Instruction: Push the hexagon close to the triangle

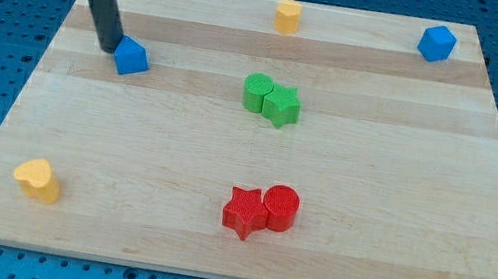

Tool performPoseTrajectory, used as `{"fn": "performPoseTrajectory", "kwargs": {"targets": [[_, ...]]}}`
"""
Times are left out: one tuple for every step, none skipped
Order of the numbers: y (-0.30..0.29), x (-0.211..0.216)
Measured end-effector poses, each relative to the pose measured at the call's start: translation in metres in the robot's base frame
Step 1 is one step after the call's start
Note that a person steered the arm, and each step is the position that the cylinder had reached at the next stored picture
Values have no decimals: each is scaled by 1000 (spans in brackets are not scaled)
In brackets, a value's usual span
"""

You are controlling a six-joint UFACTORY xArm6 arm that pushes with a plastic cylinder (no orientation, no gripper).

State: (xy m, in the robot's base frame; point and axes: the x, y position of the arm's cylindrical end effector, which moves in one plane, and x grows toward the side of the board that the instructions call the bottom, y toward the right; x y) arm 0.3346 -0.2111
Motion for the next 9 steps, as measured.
{"fn": "performPoseTrajectory", "kwargs": {"targets": [[32, -4], [82, -13], [135, -35], [195, -53], [243, -69], [255, -100], [225, -111], [188, -111], [156, -111]]}}
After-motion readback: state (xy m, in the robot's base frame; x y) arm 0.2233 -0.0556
